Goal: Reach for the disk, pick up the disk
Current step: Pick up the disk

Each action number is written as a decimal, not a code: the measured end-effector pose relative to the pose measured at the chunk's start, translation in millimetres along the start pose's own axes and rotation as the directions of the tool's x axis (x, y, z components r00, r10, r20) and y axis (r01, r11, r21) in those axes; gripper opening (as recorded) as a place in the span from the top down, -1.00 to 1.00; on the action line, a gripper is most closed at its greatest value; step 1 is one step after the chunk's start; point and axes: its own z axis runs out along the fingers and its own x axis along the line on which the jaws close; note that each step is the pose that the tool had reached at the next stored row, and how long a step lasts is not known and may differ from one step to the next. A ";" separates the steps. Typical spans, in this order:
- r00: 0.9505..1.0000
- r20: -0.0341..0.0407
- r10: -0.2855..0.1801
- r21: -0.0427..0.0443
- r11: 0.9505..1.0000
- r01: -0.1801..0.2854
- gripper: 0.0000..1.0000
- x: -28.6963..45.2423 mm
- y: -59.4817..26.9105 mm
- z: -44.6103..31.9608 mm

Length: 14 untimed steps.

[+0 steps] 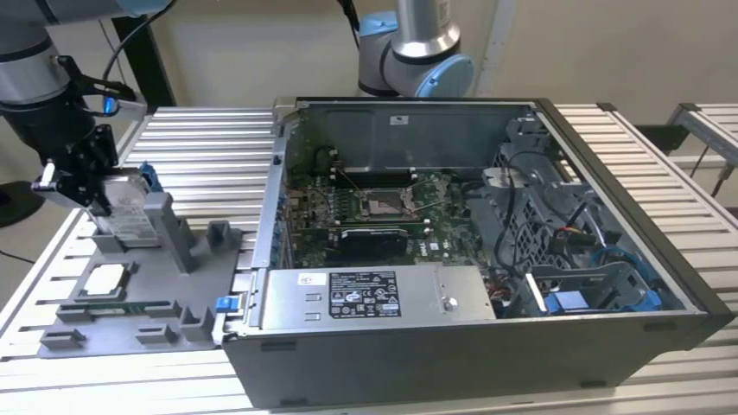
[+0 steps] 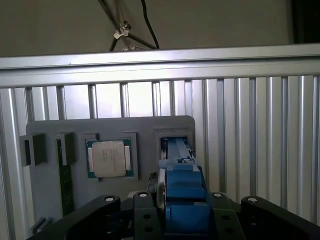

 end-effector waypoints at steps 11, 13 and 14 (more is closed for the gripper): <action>1.000 0.000 0.000 0.000 1.000 0.000 1.00 -0.1 0.0 -7.3; 1.000 0.000 0.000 0.000 1.000 0.000 1.00 -0.1 0.0 -8.7; 1.000 0.000 0.000 0.000 1.000 0.000 1.00 -0.1 0.0 -9.4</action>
